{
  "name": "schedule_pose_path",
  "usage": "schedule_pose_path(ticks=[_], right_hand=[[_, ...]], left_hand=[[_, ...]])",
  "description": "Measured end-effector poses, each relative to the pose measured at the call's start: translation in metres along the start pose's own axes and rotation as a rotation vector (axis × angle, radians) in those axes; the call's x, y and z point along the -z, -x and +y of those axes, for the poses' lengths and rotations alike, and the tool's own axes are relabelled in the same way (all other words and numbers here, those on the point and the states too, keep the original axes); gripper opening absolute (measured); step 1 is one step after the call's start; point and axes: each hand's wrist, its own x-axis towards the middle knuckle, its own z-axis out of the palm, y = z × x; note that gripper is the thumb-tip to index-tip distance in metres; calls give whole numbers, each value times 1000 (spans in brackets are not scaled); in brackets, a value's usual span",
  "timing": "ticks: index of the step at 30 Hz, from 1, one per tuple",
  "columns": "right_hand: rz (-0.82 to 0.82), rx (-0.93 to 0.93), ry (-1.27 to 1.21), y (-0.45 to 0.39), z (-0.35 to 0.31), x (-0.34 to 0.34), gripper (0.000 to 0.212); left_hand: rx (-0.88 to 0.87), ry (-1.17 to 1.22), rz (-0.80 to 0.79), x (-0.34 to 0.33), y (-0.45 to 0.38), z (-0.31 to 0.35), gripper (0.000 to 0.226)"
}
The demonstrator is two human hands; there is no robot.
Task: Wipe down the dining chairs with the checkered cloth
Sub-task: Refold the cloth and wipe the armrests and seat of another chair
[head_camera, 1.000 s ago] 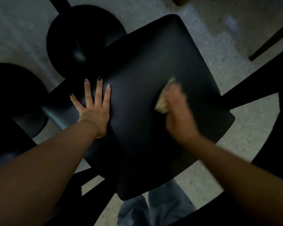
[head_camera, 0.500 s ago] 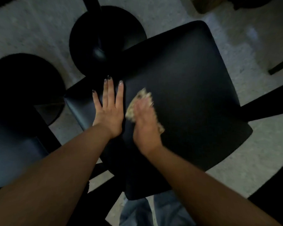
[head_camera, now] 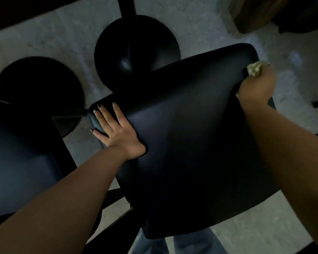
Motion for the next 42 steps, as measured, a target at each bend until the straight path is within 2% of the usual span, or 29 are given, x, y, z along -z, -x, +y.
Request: schedule_pose_path(ticks=[2, 3, 4, 7, 10, 15, 21, 25, 31, 33, 35, 38, 40, 41, 42], right_hand=[[116, 16, 170, 4, -23, -17, 36], [164, 1, 75, 12, -36, -30, 32], [149, 96, 13, 24, -50, -45, 31], [-201, 528, 50, 76, -95, -72, 50], [-349, 720, 0, 102, -101, -78, 47], [-438, 1013, -8, 142, -61, -65, 43], [-729, 1200, -8, 239, 10, -50, 56], [-782, 1542, 239, 285, 60, -34, 52], [-1052, 1632, 484, 297, 94, 1, 55], [-1221, 1539, 529, 297, 93, 5, 60], [-1338, 1436, 429, 300, 90, 6, 60], [-1509, 977, 310, 303, 68, 23, 45], [-1499, 604, 192, 297, 52, 45, 41], [-1469, 500, 198, 292, 42, 59, 44], [-1408, 476, 251, 286, 34, 72, 47]], left_hand=[[13, 7, -5, -1, -1, 1, 153], [12, 12, -16, 0, -1, 2, 152], [5, 15, -26, 0, 0, 2, 151], [-9, 3, -77, 6, 2, 3, 154], [-42, -9, -135, 14, 6, 3, 153], [-176, -6, -177, 23, 11, -19, 151], [-406, -22, -146, 32, 15, -53, 141], [-511, -105, -107, 18, 30, -67, 133], [-568, -108, -124, 10, 48, -74, 122], [-589, -105, -150, 21, 48, -75, 114], [-624, -98, -188, 36, 53, -72, 107], [-626, -46, -205, 63, 69, -67, 99], [-611, -9, -198, 84, 87, -63, 97], [-609, 14, -191, 95, 98, -62, 96], [-616, 42, -183, 106, 110, -60, 95]])
